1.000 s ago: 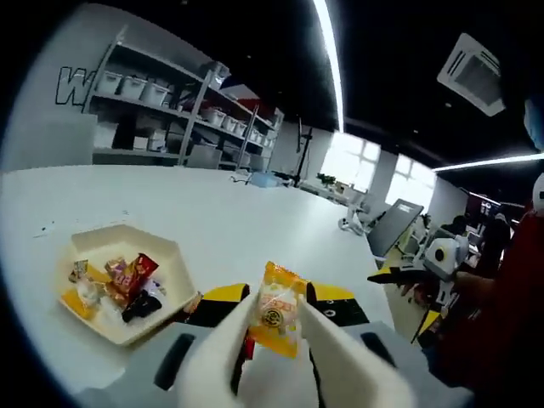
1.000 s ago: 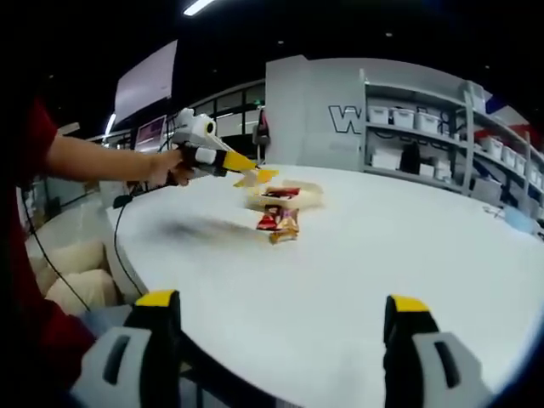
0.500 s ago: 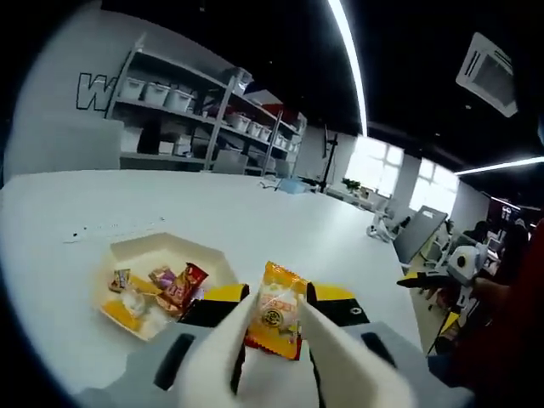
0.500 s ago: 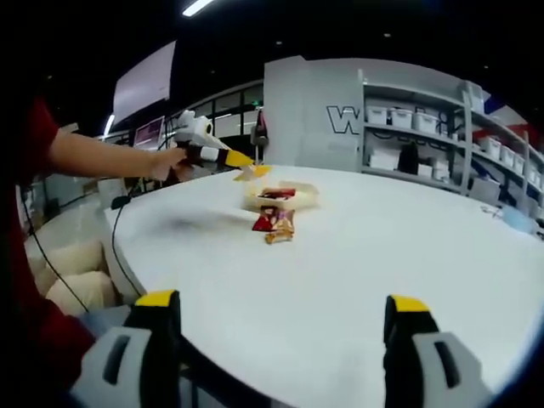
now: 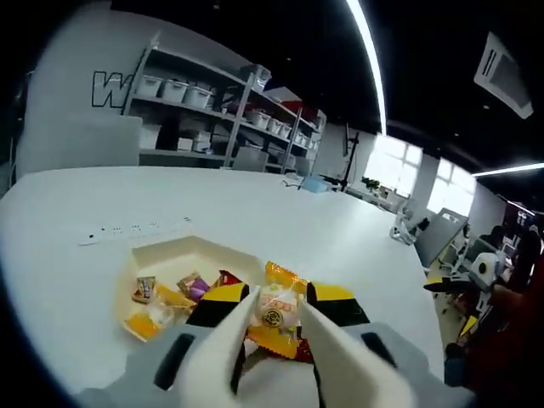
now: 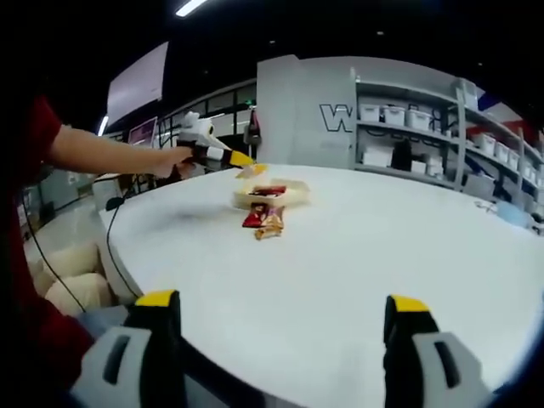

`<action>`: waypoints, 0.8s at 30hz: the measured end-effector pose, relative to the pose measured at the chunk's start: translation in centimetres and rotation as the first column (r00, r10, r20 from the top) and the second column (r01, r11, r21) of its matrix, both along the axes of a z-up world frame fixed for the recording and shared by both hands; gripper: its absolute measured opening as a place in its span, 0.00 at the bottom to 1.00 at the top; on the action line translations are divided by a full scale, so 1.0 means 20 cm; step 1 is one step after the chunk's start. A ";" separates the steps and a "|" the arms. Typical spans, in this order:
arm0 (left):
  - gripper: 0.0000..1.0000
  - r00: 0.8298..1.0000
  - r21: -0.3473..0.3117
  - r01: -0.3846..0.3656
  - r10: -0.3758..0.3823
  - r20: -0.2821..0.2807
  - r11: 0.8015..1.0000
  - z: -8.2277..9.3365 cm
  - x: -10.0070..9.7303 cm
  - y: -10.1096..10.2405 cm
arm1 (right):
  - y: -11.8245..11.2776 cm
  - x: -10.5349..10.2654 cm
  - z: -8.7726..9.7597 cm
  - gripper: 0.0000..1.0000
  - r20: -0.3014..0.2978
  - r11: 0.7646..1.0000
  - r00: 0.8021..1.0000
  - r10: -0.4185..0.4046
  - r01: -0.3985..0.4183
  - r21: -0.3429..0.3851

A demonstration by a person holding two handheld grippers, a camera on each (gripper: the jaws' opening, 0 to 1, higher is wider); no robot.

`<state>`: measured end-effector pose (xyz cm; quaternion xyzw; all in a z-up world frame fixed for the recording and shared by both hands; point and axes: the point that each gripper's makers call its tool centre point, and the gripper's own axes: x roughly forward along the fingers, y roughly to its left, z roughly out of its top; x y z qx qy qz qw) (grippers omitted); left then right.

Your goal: Place the target food into the container with the food tongs after gripping and lifting it, then release it inside without dropping or visibly crushing the food.

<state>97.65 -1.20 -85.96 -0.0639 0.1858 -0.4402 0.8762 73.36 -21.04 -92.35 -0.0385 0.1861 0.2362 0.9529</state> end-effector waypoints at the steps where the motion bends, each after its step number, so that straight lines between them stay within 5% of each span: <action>1: 0.25 1.000 0.000 -0.002 0.002 0.000 1.000 0.00 0.01 0.00 | 0.00 0.00 0.00 0.99 0.001 1.000 1.000 -0.003 0.003 0.001; 14: 0.26 0.999 0.020 -0.034 0.033 0.024 0.999 0.02 0.17 -0.04 | -0.01 0.02 -0.02 0.99 -0.015 1.000 1.000 -0.014 0.014 0.000; 17: 0.26 0.997 0.060 -0.037 0.032 0.071 0.998 0.02 0.19 -0.03 | -0.02 0.02 -0.02 0.99 -0.018 1.000 1.000 -0.016 0.016 -0.001; 24: 0.27 0.998 0.038 -0.041 0.039 0.056 0.998 0.04 0.19 -0.02 | -0.01 0.03 -0.01 0.99 -0.012 1.000 1.000 -0.010 0.010 -0.001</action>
